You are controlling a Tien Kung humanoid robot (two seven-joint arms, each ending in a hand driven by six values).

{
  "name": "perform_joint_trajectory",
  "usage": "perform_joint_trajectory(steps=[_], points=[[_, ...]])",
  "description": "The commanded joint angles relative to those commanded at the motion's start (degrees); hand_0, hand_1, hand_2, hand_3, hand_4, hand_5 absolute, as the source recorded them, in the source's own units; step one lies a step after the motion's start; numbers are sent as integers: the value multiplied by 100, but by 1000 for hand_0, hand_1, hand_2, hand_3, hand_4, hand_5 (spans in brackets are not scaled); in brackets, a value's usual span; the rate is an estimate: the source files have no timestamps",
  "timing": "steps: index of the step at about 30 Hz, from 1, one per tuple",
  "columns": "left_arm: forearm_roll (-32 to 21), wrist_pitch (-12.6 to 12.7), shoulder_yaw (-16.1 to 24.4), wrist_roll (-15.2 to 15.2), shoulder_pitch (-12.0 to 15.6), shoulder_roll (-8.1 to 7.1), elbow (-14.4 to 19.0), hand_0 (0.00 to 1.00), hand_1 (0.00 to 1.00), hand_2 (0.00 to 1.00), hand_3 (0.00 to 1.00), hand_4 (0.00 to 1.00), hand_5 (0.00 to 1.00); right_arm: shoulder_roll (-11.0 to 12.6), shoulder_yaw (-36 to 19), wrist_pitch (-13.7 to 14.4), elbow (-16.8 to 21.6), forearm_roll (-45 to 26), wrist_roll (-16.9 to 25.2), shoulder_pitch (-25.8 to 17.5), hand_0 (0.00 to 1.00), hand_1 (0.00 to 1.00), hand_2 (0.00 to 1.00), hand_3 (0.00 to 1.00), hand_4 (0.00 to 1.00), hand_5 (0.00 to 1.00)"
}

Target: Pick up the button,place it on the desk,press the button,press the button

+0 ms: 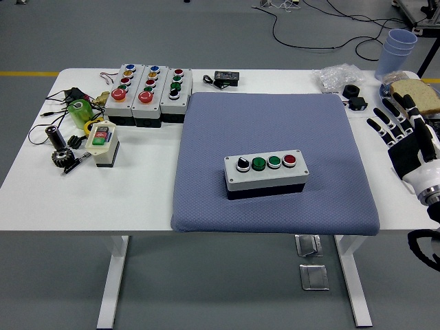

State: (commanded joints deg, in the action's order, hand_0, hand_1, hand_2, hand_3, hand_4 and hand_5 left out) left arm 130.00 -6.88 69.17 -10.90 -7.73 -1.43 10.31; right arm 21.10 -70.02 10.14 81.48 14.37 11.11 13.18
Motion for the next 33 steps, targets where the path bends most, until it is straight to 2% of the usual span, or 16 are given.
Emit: perform_joint_trajectory(steps=[10, 33], points=[[-14, -2, 5, 19, -54, -5, 0, 651, 643, 638, 546, 299, 846, -58, -230, -58, 159, 23, -71, -215, 680, 651, 715, 674, 798, 375], [-83, 21, 20, 54, -152, 14, 0, 651, 643, 638, 546, 300, 848, -61, -412, -69, 314, -34, -82, -266, 671, 650, 710, 667, 794, 367]])
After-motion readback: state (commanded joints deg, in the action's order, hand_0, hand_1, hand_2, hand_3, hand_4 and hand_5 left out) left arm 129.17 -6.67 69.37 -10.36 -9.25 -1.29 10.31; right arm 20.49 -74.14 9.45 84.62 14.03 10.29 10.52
